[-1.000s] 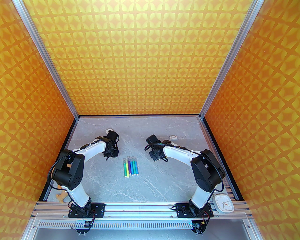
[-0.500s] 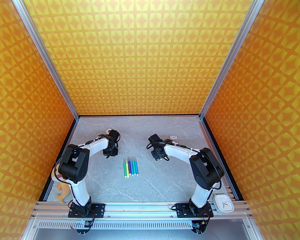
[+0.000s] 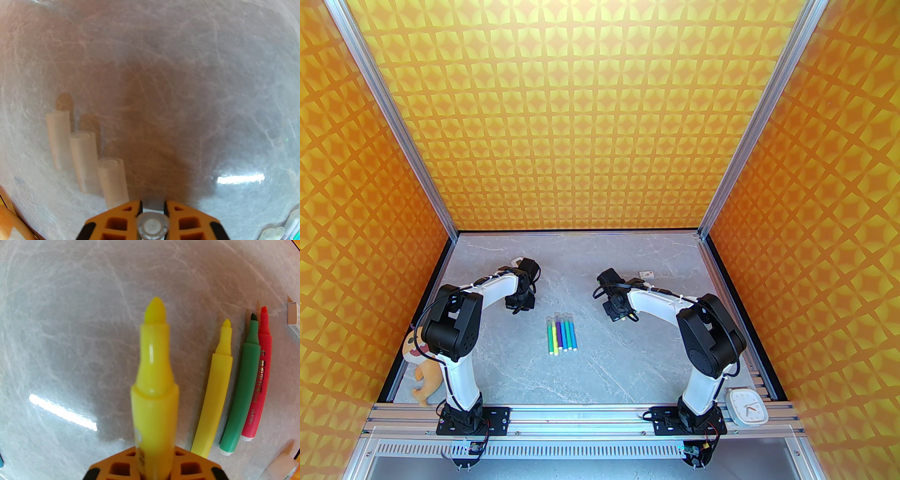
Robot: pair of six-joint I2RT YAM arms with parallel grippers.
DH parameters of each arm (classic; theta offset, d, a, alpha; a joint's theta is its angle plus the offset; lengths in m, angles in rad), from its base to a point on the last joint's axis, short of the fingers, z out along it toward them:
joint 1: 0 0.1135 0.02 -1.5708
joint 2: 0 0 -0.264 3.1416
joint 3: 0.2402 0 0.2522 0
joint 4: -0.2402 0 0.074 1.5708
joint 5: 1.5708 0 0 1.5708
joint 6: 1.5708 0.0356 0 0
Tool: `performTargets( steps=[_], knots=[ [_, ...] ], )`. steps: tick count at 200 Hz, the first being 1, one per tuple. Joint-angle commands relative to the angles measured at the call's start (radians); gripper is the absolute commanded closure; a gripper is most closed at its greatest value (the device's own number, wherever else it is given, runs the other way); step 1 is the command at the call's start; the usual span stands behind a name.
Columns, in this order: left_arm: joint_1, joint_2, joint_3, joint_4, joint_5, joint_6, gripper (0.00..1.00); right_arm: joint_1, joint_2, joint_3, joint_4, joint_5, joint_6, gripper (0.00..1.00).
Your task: Open the pen caps
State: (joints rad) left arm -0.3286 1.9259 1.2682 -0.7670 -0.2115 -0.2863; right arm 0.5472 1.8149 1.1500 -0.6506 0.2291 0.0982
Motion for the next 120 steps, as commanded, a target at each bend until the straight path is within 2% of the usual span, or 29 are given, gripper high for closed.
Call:
performTargets(
  steps=[1,120],
  knots=[
    [0.007,0.03,0.023,-0.017,-0.04,0.013,0.92,-0.009,0.018,0.01,0.0,0.02,-0.011,0.89],
    [0.007,0.041,0.03,-0.029,-0.059,0.019,0.77,-0.01,0.03,0.004,-0.008,0.054,-0.008,0.8]
  ],
)
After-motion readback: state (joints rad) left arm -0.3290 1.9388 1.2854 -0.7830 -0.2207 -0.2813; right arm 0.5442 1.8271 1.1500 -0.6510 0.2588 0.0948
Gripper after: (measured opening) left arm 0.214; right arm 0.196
